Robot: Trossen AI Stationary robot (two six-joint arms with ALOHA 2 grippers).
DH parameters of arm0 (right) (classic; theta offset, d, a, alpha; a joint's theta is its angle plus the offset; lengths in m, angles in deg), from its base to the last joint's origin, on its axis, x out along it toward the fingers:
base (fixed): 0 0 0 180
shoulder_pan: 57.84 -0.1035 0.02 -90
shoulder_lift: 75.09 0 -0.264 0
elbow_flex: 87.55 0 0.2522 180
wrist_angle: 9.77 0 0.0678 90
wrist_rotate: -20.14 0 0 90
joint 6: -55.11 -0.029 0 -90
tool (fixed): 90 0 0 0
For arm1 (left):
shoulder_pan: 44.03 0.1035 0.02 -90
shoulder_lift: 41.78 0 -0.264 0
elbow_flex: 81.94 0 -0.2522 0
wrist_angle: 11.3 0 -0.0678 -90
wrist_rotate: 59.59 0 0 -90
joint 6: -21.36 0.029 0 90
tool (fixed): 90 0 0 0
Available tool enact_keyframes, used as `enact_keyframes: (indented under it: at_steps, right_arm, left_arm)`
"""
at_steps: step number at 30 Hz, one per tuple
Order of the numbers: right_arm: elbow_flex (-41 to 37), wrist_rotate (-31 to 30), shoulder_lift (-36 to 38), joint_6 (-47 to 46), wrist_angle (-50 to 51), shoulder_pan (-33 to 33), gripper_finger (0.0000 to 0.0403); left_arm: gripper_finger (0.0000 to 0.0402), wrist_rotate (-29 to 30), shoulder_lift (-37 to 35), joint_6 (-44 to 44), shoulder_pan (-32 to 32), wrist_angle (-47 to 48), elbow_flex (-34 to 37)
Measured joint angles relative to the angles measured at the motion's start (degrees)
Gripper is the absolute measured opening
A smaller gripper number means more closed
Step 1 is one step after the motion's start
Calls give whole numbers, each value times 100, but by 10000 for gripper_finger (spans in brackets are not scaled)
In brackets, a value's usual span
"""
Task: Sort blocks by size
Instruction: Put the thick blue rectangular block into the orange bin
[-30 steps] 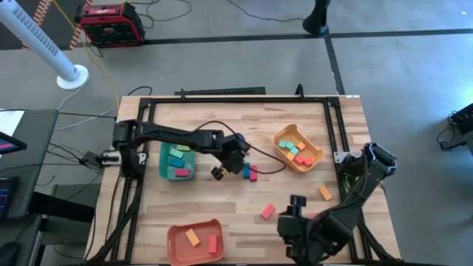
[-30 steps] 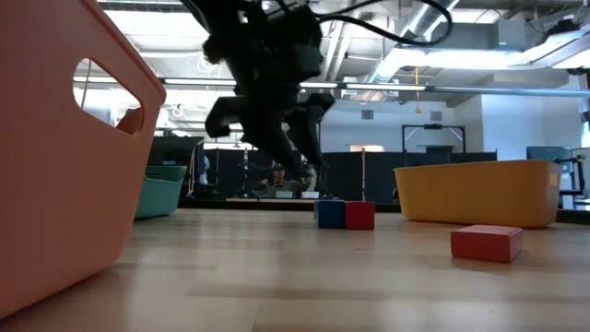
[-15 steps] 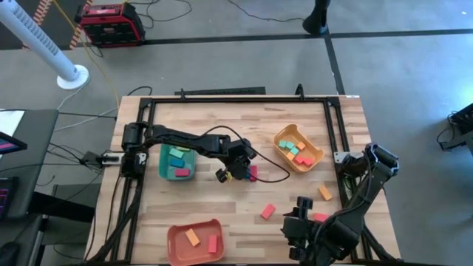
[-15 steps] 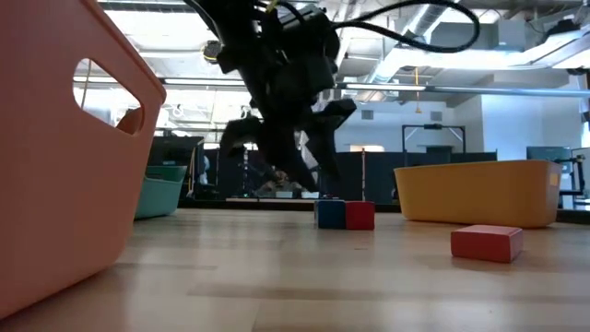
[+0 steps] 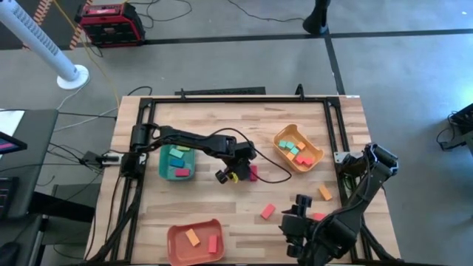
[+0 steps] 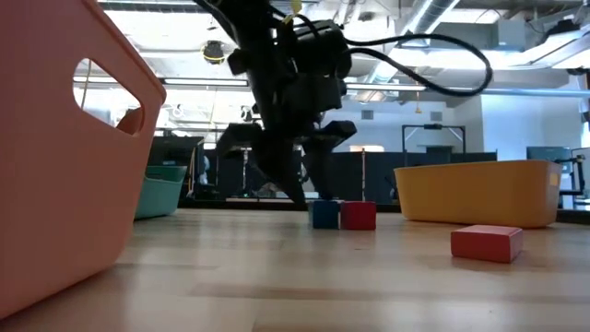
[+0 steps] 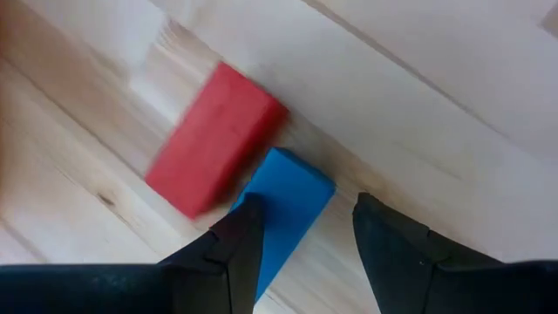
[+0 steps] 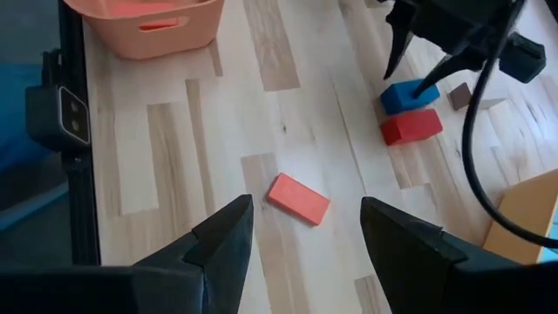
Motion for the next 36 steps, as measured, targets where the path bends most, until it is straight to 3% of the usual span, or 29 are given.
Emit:
enact_keyframes:
  at_steps: [8, 18, 24, 33, 36]
  right_arm:
    - [0, -13, 0, 26, 119, -81, 244]
    - [0, -256, 0, 37, 129, -252, 244]
    - [0, -257, 0, 37, 157, -254, 244]
    - [0, -256, 0, 39, 280, -254, 244]
    - [0, -257, 0, 39, 276, -254, 244]
  left_arm:
    - [166, 48, 31, -545, -116, 1119, -520]
    - [166, 544, 27, -354, -451, 1110, -665]
    - [166, 685, 18, -1163, -402, 893, -667]
    - [166, -547, 18, -1047, -477, 1109, -533]
    - [166, -640, 18, -1028, -496, 1076, -445]
